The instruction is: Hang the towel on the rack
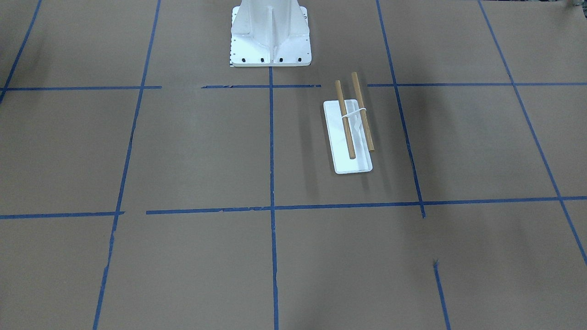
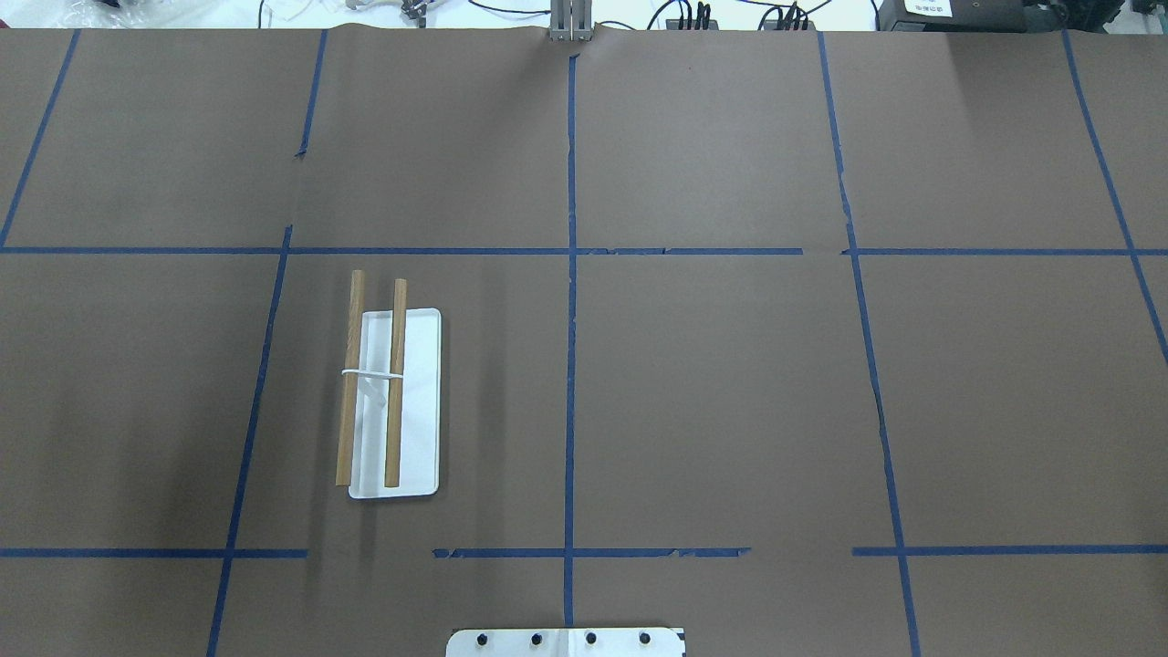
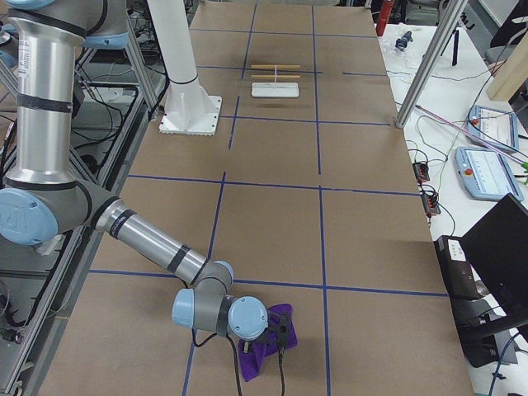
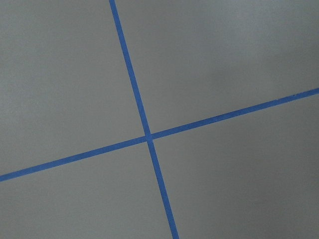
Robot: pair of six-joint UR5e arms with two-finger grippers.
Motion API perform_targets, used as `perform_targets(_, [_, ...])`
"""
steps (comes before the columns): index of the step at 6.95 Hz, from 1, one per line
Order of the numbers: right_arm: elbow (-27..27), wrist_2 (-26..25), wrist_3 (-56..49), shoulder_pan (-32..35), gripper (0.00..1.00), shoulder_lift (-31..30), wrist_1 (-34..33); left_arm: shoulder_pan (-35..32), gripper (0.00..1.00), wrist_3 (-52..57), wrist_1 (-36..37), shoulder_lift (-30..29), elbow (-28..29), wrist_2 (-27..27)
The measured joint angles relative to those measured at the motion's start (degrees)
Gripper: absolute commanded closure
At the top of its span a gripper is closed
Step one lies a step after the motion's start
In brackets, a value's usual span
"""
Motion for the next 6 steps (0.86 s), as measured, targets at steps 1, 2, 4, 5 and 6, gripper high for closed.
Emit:
perform_targets(1, [2.4,2.6,0.0,1.5,1.00,-0.3,-0.1,0.0,0.00,0.0,0.0,0.0,-0.1,0.0])
perform_targets(2, [6.9,4.4,0.2,3.7,1.00,-1.4,-1.1,0.0,0.00,0.1,0.0,-0.2,-0.1,0.0])
perform_targets(4, [21.5,5.3,0.6,6.0,1.00,-3.8,-10.8,0.1,0.00,0.0,0.1,-1.5,-1.1,0.1])
perform_targets(5, [29.5,5.2,0.8,6.2,1.00,-4.1,-18.6,0.1,0.00,-0.2,0.3,-2.8,-2.3,0.1])
perform_targets(6, [36.6,5.3,3.2,6.2,1.00,-3.9,-24.8,0.1,0.00,-2.0,0.4,-4.9,-3.5,0.0])
